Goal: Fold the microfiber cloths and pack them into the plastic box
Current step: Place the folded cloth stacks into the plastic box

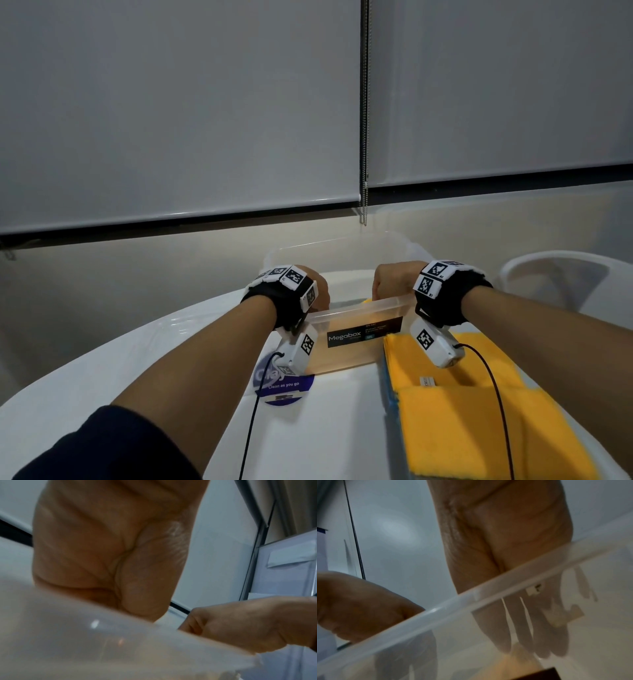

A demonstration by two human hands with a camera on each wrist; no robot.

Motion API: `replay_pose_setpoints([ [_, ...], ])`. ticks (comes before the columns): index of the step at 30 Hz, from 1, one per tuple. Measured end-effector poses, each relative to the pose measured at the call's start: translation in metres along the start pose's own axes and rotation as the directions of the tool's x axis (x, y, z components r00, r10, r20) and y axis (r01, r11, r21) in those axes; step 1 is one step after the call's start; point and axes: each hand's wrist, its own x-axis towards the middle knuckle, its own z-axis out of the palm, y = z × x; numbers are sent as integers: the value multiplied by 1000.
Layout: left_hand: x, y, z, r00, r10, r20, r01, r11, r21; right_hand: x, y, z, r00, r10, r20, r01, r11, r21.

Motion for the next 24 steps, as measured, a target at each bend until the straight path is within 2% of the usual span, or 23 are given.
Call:
replay_pose_setpoints([
  [1,-7,2,-6,1000,18,9,-17,996,-85,-1,0,-2,1000,-2,3,2,1000,24],
  [3,-13,4,-21,1000,27,14,-22,957,-289,-2,0,-9,999,-34,-20,37,982,183],
  [5,-20,6,-32,1000,16,14,-7,870,-493,-9,0,-18,996,-68,-53,81,946,314],
  [7,-26,10,-41,999,-3,-41,-22,808,-589,-19,1,-27,992,-97,-75,119,913,391],
  [11,-47,28,-58,979,-11,-201,-125,752,-647,-52,2,-46,978,-132,-164,197,850,488],
  [15,-75,57,-60,938,7,-347,-238,741,-628,-103,18,-58,964,-173,-203,252,835,489],
  [17,-91,76,-50,931,55,-360,-286,721,-631,-129,38,-54,969,-189,-160,242,860,450],
  [19,-101,95,-31,937,124,-327,-312,717,-623,-150,63,-39,982,-178,-62,188,906,380],
  [22,-110,120,8,933,232,-274,-355,708,-610,-171,104,-3,993,-97,69,78,968,237],
  [24,-112,132,27,909,308,-280,-416,695,-586,-178,127,19,995,-42,90,24,981,193],
])
